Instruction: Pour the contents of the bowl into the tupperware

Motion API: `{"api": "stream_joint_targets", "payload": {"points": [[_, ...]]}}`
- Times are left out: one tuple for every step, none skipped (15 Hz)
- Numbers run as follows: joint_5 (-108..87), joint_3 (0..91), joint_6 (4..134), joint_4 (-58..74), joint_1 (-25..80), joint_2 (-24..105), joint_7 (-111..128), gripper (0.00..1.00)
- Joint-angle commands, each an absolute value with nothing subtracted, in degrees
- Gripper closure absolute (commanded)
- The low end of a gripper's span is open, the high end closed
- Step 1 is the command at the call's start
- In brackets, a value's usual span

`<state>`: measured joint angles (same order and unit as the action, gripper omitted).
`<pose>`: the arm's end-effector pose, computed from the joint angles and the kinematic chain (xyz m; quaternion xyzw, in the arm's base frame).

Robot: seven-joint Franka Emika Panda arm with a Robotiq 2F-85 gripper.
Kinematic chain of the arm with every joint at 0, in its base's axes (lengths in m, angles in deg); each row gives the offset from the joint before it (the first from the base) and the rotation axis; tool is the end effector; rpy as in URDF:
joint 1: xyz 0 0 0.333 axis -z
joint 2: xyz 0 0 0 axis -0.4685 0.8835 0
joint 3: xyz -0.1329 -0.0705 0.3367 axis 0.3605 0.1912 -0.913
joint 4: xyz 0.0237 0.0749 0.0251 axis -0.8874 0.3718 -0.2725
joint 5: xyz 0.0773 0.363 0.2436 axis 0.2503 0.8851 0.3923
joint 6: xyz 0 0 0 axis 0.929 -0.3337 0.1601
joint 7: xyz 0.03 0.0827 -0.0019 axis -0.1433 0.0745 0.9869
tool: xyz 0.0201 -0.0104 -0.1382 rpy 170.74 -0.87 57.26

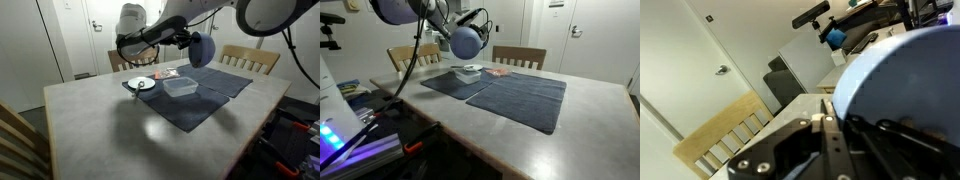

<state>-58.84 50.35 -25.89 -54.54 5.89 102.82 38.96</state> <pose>0.7409 0.1233 0.2086 0.7144 0.1354 -0.5220 0.4459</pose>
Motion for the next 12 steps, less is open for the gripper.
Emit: {"api": "stream_joint_targets", "payload": {"points": [[-61.64,52.30,-25.37,-57.32,5.00,105.50,43.27,0.99],[-62.31,52.48,-25.26,-57.37,4.76,105.78,43.76,0.99],[-62.97,52.62,-25.10,-57.50,4.56,106.08,44.30,0.99],[-63.59,52.73,-24.89,-57.58,4.32,106.39,44.75,0.99],[-64.25,52.88,-24.64,-57.61,4.07,106.57,45.30,0.99],[-64.91,53.05,-24.34,-57.63,3.81,106.78,45.77,0.99],[-65.52,53.24,-24.05,-57.70,3.64,106.96,46.21,0.99],[-66.17,53.44,-23.78,-57.78,3.50,107.21,46.67,0.99],[-66.82,53.59,-23.56,-57.84,3.36,107.38,47.20,0.99],[-67.45,53.73,-23.27,-57.88,3.26,107.53,47.71,0.99],[-67.98,53.88,-22.99,-57.91,3.15,107.60,48.15,0.99],[-68.55,53.97,-22.69,-57.92,3.09,107.68,48.64,0.99]]}}
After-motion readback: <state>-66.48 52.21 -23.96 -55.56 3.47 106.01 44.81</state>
